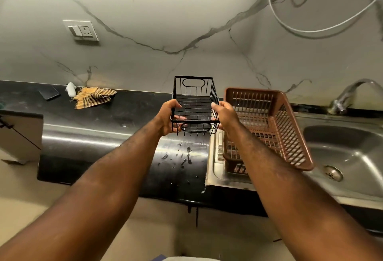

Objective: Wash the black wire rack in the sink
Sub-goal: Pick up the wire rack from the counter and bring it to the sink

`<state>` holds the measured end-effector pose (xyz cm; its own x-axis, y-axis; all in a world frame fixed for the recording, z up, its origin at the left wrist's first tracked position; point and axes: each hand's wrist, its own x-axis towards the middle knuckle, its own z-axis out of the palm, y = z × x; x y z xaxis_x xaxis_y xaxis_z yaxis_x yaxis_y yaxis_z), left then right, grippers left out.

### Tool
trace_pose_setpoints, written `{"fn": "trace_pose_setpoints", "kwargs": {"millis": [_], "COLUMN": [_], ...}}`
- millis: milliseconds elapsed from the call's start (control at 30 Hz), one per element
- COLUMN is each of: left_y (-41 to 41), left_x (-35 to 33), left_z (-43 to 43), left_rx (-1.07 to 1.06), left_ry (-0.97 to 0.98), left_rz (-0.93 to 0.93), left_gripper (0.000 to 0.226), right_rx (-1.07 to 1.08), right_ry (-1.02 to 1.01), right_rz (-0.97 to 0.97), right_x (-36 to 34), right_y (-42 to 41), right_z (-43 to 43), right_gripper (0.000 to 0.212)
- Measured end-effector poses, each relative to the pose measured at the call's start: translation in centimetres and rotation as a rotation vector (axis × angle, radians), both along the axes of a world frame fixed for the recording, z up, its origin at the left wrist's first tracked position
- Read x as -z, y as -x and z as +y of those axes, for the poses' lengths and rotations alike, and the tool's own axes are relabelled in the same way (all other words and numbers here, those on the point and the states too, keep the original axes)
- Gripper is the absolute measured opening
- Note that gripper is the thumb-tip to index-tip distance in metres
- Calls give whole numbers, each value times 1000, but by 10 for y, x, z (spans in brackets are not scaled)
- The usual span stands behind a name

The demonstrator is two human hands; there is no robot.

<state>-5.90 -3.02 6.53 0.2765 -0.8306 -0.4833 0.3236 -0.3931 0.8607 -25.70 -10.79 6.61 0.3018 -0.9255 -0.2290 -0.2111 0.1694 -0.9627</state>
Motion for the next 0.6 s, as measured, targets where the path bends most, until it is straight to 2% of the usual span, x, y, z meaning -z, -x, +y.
{"fn": "trace_pose_setpoints", "kwargs": {"millis": [167,267,400,533,600], "left_y": [57,96,146,195,212], "left_x": [-8,-10,-9,-13,-11], "left_z": [-9,-14,-26,-38,-43], "left_rx": [11,38,100,113,109], "left_ry": [20,44,98,146,165], "left_rz": [0,43,101,131,156], "left_gripper": [36,23,27,23,22], "right_rx": [-50,-86,-81,-15,1], "right_ry": [-199,-280,-319,-343,-351], "right_rz": [-94,-197,-325,-298,-299], "right_x": [-11,-15,-17,-16,-11], "right_y": [57,96,147,192,210], "right_z": [-11,-18,-30,-39,-46], "right_gripper": [51,45,44,63,63]}}
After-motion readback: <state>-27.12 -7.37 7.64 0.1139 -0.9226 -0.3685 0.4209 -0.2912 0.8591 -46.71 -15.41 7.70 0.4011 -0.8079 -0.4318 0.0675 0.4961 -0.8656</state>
